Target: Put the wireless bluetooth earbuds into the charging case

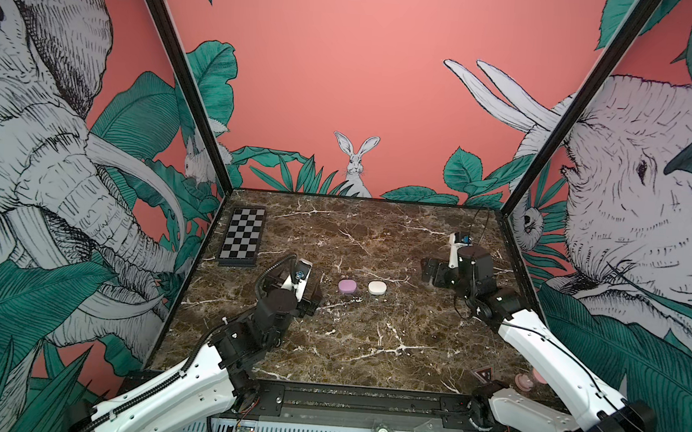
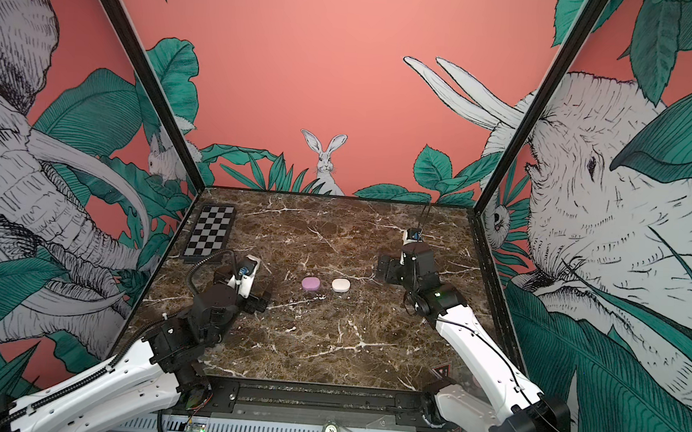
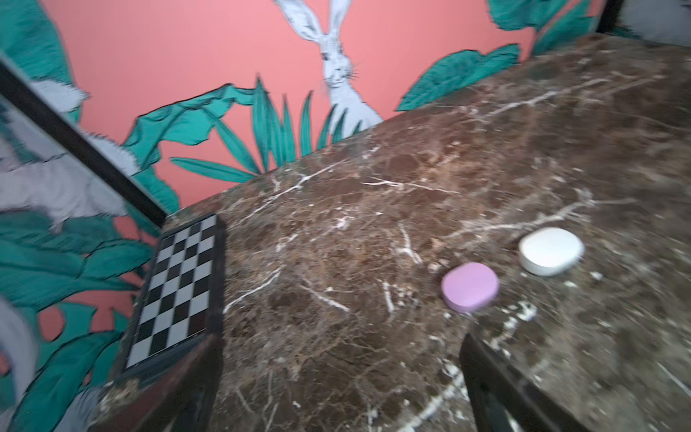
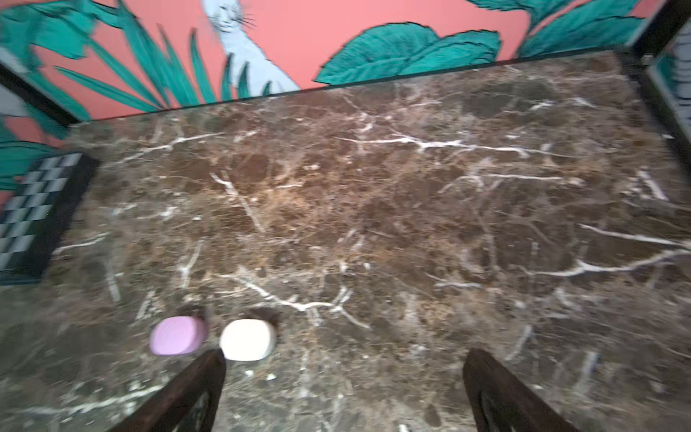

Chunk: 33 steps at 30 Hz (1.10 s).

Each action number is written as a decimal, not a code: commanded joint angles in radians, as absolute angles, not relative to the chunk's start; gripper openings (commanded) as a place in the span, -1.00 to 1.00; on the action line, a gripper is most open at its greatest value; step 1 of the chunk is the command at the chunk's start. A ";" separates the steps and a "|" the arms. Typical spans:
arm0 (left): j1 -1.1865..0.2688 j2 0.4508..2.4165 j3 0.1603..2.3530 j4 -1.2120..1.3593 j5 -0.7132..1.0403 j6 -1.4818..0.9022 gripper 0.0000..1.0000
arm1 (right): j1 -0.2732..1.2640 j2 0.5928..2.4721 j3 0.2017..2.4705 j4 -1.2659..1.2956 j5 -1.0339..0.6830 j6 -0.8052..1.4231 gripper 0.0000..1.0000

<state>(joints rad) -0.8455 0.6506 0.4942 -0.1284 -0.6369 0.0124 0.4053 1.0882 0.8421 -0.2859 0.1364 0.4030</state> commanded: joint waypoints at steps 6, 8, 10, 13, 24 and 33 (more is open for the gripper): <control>-0.442 0.751 0.466 0.025 -0.704 -0.102 0.98 | 0.253 1.133 0.559 0.259 0.454 0.071 0.96; -0.348 0.803 0.452 0.099 -0.730 -0.104 0.98 | 0.182 1.161 0.458 0.465 0.427 0.035 0.96; -0.298 0.891 0.448 0.187 -0.748 -0.088 0.98 | 0.116 1.229 0.408 0.614 0.365 0.051 0.96; -0.255 1.058 0.437 0.378 -0.746 -0.015 0.98 | 0.091 1.277 0.390 0.678 0.351 0.010 0.96; -0.070 1.501 0.446 0.749 -0.251 0.063 0.98 | 0.035 1.526 0.388 0.870 0.197 0.023 0.96; -0.058 1.547 0.406 0.869 -0.118 0.100 0.98 | 0.035 1.526 0.390 0.864 0.190 0.021 0.96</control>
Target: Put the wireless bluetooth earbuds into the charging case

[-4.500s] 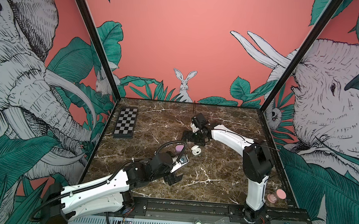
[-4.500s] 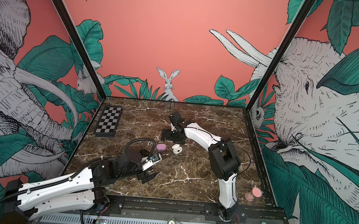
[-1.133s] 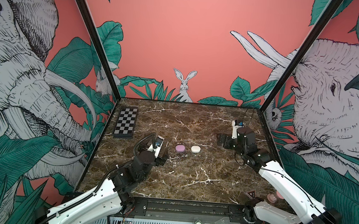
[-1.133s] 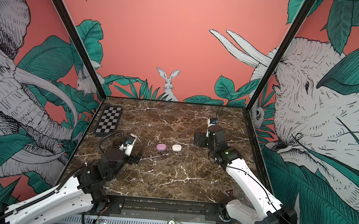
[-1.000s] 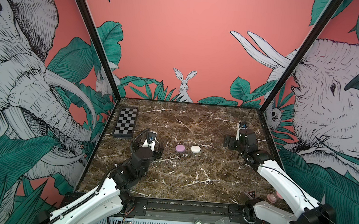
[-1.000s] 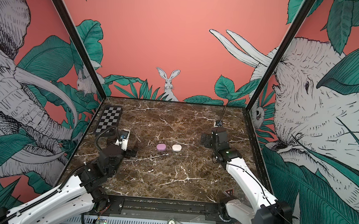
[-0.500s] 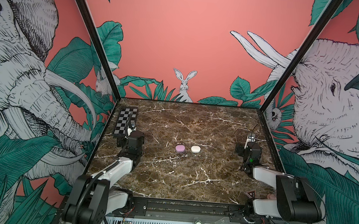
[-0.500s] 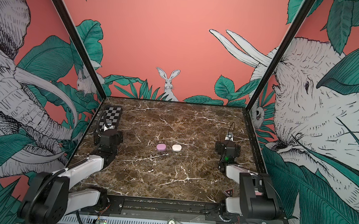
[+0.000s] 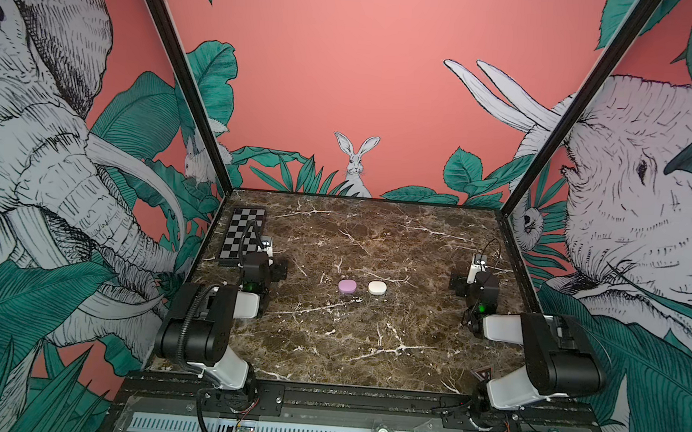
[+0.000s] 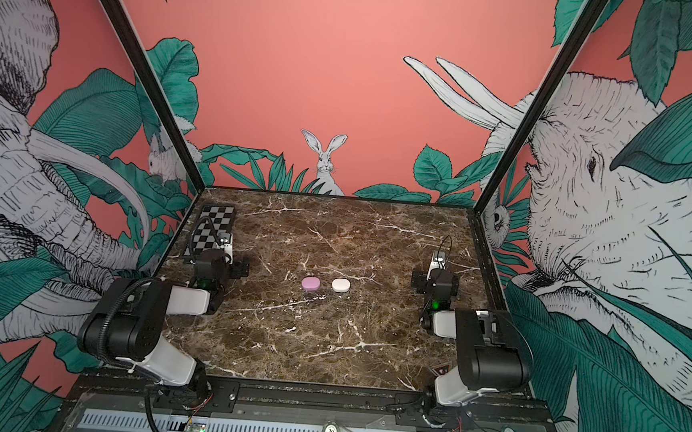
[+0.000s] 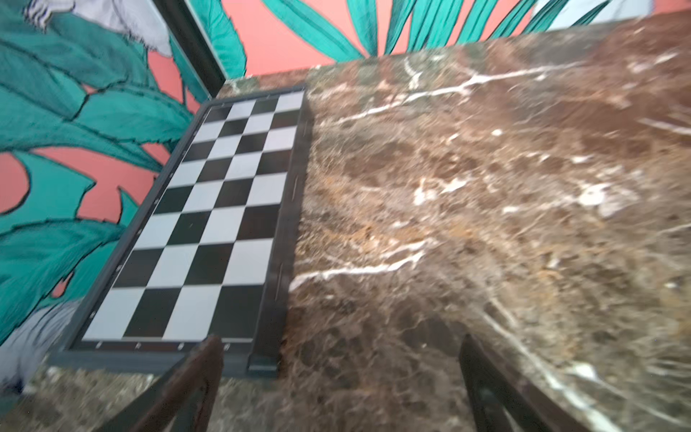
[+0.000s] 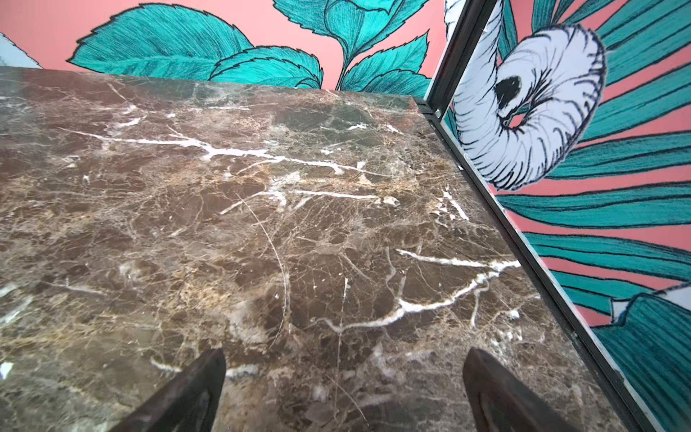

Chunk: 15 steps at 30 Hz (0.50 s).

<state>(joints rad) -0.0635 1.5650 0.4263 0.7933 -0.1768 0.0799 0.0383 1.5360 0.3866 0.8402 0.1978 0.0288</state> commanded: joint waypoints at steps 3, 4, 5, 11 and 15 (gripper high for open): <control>-0.060 1.548 0.407 0.873 -0.119 0.105 0.98 | 0.035 1.523 0.389 0.864 0.191 0.021 0.96; -0.060 1.548 0.408 0.871 -0.121 0.103 0.99 | 0.037 1.524 0.389 0.864 0.191 0.021 0.96; -0.060 1.548 0.407 0.869 -0.120 0.104 0.98 | 0.035 1.523 0.389 0.864 0.192 0.020 0.96; -0.060 1.552 0.417 0.858 -0.121 0.103 0.98 | 0.037 1.525 0.393 0.857 0.186 0.015 0.96; -0.060 1.547 0.405 0.874 -0.118 0.105 0.98 | 0.037 1.524 0.393 0.857 0.186 0.016 0.96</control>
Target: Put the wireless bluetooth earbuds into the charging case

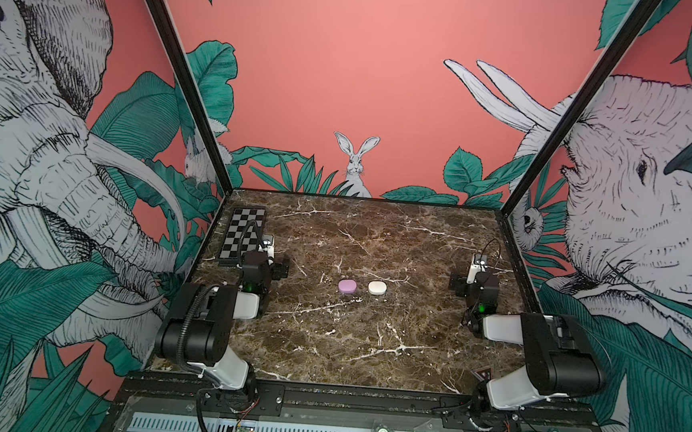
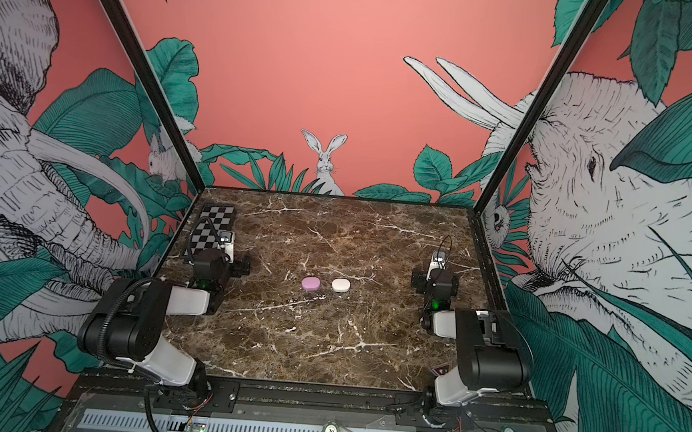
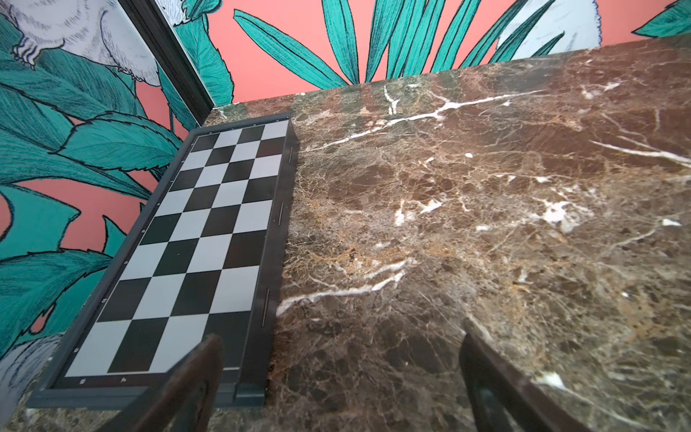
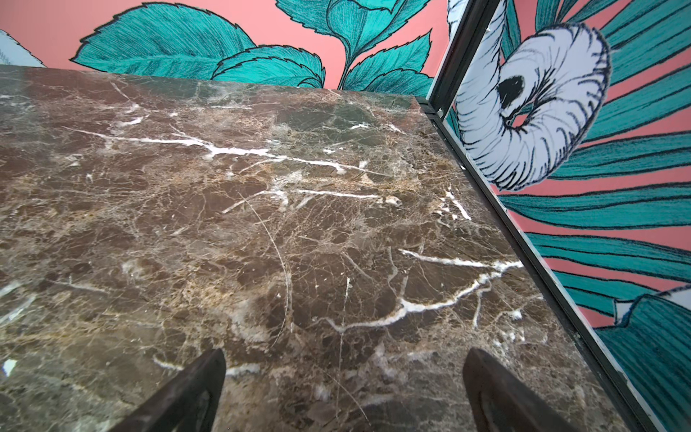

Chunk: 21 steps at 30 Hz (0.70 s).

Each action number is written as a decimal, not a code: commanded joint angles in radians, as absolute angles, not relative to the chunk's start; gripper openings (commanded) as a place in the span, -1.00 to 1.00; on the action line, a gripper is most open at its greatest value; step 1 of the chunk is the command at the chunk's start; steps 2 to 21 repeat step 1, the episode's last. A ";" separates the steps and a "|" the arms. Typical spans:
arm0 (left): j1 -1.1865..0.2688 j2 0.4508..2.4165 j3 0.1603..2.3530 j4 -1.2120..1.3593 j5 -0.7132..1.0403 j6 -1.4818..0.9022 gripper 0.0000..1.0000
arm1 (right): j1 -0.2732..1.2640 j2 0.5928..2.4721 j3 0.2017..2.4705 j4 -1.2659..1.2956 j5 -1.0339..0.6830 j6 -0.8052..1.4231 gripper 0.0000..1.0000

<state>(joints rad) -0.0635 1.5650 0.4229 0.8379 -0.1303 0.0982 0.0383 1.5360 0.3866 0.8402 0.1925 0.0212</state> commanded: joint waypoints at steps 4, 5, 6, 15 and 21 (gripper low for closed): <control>-0.058 1.548 0.412 0.862 -0.116 0.105 0.98 | 0.037 1.524 0.394 0.857 0.186 0.016 0.96; -0.058 1.548 0.412 0.862 -0.116 0.105 0.98 | 0.037 1.524 0.394 0.857 0.186 0.016 0.96; -0.058 1.548 0.412 0.862 -0.116 0.105 0.98 | 0.037 1.524 0.394 0.857 0.186 0.016 0.96; -0.058 1.548 0.412 0.862 -0.116 0.105 0.98 | 0.037 1.524 0.394 0.857 0.186 0.016 0.96; -0.058 1.548 0.412 0.862 -0.116 0.105 0.98 | 0.037 1.524 0.394 0.857 0.186 0.016 0.96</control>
